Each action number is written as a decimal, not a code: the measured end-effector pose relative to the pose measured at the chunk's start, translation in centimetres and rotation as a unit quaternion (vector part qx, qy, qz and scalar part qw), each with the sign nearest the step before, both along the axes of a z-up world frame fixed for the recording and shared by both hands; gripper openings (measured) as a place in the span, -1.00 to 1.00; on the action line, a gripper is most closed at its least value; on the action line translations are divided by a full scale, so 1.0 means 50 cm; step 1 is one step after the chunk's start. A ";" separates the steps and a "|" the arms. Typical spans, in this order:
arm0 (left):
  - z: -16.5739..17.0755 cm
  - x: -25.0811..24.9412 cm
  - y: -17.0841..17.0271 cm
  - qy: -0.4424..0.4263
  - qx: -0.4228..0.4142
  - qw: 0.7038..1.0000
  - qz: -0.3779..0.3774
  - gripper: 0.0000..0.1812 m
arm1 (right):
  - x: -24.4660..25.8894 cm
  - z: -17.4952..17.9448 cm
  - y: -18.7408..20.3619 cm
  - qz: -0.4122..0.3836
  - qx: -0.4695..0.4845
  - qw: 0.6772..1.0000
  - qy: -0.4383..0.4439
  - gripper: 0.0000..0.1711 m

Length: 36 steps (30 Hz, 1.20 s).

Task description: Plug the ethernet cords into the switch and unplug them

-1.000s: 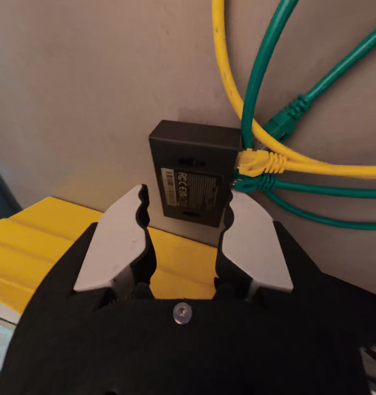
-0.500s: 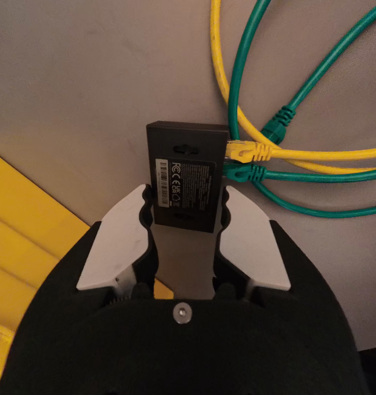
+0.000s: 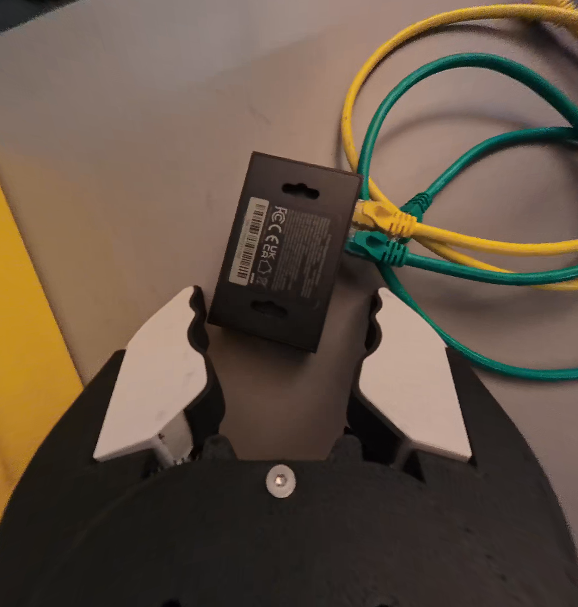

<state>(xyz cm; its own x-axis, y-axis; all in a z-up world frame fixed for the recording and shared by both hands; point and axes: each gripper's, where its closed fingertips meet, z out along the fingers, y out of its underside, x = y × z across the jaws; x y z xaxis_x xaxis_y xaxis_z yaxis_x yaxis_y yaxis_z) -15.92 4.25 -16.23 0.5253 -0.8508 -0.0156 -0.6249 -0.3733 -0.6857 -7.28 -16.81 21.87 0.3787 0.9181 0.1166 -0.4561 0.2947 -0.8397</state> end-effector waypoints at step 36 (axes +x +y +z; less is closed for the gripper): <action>0.311 0.005 0.030 -0.105 0.234 0.966 -0.018 -0.32 | 0.002 -0.031 0.056 -0.099 -0.016 0.994 -0.051 -0.93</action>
